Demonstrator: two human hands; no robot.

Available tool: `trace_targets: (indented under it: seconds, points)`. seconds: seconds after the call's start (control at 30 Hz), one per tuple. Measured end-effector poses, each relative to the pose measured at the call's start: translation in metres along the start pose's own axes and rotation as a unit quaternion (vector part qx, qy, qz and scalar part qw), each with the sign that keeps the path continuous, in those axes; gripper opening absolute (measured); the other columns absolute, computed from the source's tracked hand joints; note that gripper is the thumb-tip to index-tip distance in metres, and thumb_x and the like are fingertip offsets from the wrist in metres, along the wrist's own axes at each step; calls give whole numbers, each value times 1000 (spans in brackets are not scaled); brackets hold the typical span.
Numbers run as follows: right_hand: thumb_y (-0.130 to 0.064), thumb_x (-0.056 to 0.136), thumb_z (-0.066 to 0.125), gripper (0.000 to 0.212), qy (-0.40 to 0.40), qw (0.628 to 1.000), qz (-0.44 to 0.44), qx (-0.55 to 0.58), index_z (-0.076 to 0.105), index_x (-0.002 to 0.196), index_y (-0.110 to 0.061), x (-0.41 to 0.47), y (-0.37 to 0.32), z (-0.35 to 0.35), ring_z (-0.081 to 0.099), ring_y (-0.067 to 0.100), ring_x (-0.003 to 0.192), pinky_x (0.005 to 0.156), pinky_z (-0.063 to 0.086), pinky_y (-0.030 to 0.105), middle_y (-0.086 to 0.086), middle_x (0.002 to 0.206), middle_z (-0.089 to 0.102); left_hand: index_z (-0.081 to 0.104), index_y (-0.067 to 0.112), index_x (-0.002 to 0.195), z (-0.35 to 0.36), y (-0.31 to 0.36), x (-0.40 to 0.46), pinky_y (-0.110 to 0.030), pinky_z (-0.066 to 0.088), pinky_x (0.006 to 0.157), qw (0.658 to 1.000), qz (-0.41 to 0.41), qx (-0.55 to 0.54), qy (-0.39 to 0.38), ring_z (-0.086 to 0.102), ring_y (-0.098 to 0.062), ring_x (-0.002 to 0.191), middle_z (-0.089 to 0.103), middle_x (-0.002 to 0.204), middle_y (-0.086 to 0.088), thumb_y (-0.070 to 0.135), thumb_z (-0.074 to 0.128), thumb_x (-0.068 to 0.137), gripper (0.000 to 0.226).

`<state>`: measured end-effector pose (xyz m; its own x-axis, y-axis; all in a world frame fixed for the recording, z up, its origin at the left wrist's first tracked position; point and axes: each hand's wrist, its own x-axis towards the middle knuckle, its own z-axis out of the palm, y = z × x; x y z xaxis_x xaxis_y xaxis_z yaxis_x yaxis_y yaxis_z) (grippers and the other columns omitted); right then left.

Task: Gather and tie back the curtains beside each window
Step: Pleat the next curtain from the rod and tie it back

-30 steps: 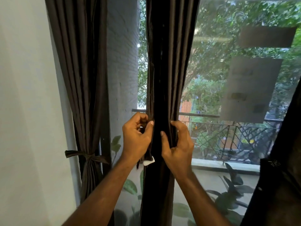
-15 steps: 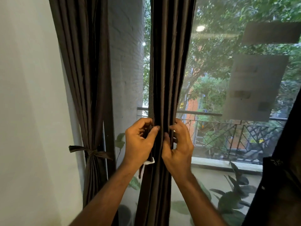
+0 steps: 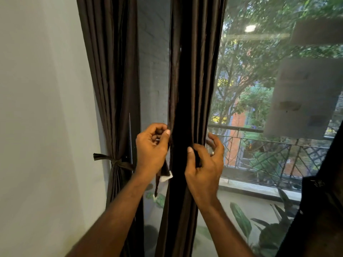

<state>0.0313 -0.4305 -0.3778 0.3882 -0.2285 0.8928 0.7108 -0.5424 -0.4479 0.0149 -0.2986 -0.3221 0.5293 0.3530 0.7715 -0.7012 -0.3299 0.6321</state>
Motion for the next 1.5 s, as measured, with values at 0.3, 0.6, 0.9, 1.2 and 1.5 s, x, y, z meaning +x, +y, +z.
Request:
trace_targets:
  seconds: [0.3,0.6,0.9,1.2,1.5]
  points:
    - [-23,86,71,11,8,984,-99,-151,77,95,-20,-4,-13,10,46,26,103,81,19,33,4,119,50,76,10,99,7,7,-9,-28,59,77,999,46,19,-19,72,-16,82,74,87,-2,15,78,88,12]
    - [-31,89,70,23,31,999,-16,-35,71,107,-18,1,-15,5,54,17,108,86,33,36,2,114,56,79,8,91,1,-1,0,-32,61,74,994,80,71,1,73,-9,79,76,82,3,9,77,88,4]
    - [-23,91,68,19,33,996,35,-72,72,107,-13,11,2,15,64,28,90,79,45,42,0,94,72,76,14,91,-6,-13,1,-24,57,73,994,92,52,-4,72,-10,79,75,82,3,2,73,90,12]
    - [-23,95,60,22,-1,998,-34,-55,78,105,-14,-2,-9,23,57,18,82,71,35,32,-4,84,69,77,6,87,3,-17,-1,-25,56,72,991,103,84,32,70,-8,77,74,79,2,2,73,89,6]
    - [-14,89,69,4,-20,997,-49,-54,71,87,-13,-2,-12,23,49,21,73,65,32,36,-1,73,55,76,6,82,19,-1,-14,-25,56,67,988,116,103,27,70,-11,72,72,75,3,18,80,86,13]
